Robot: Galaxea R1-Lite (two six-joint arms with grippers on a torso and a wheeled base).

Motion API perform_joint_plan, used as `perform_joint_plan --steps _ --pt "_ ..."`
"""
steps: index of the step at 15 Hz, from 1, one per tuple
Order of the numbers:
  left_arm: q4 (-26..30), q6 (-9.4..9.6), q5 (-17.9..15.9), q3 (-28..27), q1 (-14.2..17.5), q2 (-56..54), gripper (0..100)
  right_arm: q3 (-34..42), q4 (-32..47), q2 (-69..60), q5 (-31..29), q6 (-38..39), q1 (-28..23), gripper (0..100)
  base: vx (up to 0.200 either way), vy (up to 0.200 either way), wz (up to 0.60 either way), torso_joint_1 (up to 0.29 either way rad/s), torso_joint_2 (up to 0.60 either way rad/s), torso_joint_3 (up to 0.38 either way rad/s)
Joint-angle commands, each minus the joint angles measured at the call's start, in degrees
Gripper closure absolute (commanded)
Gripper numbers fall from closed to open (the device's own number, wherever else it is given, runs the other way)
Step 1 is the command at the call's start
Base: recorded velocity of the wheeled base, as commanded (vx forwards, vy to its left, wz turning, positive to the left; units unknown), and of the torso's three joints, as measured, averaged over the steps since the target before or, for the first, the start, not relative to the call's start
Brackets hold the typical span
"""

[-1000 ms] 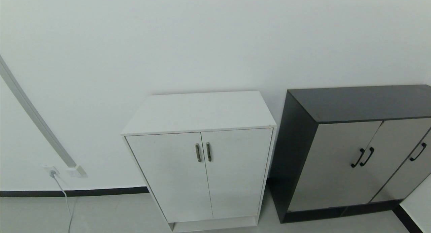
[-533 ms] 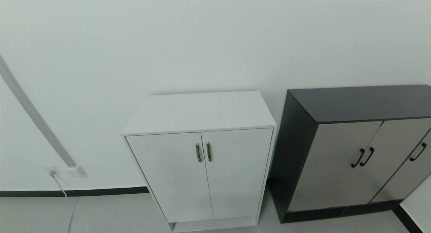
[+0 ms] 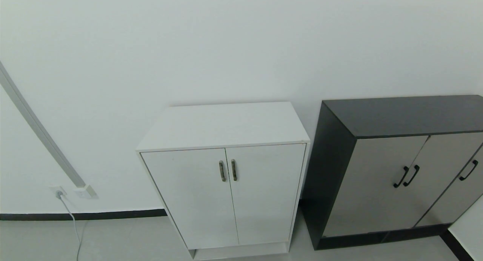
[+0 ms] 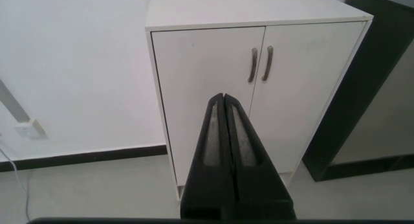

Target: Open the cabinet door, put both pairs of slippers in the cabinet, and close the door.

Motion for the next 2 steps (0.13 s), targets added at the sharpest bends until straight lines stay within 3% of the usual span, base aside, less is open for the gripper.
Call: perform_joint_plan --steps 1,2 --pt "0.0 -0.01 0.0 0.0 0.0 0.0 100 0.0 0.0 0.0 0.0 -0.1 0.0 100 0.000 0.000 0.00 0.000 0.00 0.000" --pt "0.0 -0.01 0.0 0.0 0.0 0.0 100 0.0 0.0 0.0 0.2 -0.2 0.0 100 0.000 0.000 0.00 0.000 0.00 0.000"
